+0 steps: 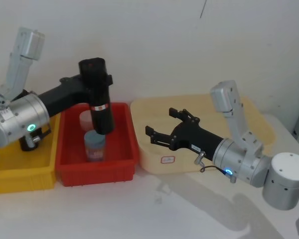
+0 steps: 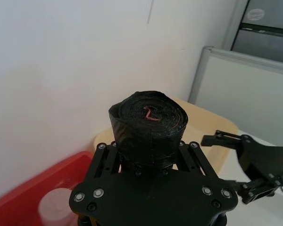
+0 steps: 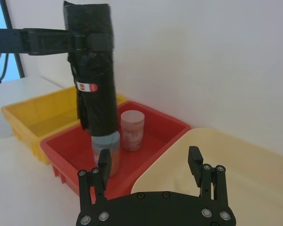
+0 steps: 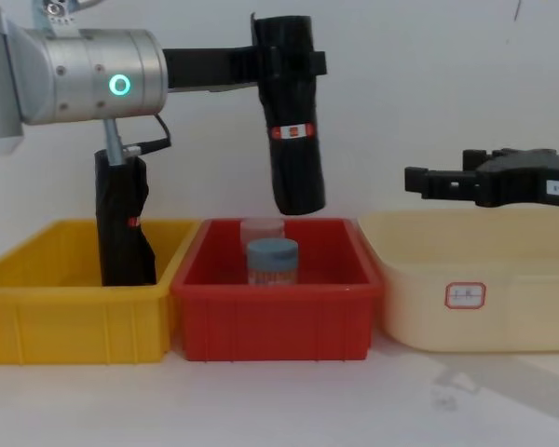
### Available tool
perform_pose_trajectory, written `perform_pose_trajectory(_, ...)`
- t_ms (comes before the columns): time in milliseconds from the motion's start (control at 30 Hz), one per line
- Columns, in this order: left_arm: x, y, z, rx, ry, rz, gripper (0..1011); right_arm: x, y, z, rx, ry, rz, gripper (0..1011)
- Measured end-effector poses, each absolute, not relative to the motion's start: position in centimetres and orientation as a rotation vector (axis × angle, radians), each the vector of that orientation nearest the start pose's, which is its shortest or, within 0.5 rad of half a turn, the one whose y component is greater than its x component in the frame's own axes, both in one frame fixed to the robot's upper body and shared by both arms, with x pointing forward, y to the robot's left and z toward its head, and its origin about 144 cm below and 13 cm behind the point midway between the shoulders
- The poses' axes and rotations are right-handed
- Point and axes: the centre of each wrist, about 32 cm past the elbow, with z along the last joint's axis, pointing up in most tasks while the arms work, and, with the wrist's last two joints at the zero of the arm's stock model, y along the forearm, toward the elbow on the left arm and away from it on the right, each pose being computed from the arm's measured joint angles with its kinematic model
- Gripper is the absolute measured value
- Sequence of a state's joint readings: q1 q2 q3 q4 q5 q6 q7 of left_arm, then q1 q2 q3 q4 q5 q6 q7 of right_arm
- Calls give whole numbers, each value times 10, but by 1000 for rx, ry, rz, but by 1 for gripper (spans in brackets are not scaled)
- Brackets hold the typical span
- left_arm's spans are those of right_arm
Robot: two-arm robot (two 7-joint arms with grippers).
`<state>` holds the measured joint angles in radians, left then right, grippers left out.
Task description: Pick up the garbage bag with the one hand and transfer it to the other hand.
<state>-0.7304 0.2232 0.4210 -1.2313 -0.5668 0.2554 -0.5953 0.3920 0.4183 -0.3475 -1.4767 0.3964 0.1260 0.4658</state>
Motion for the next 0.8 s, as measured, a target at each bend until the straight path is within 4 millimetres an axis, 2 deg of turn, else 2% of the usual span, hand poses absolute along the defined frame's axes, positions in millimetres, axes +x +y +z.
perform_pose_trajectory(800, 648, 160, 1301, -110, 111, 513, 446, 555, -229, 1236, -65, -20, -809, 1000)
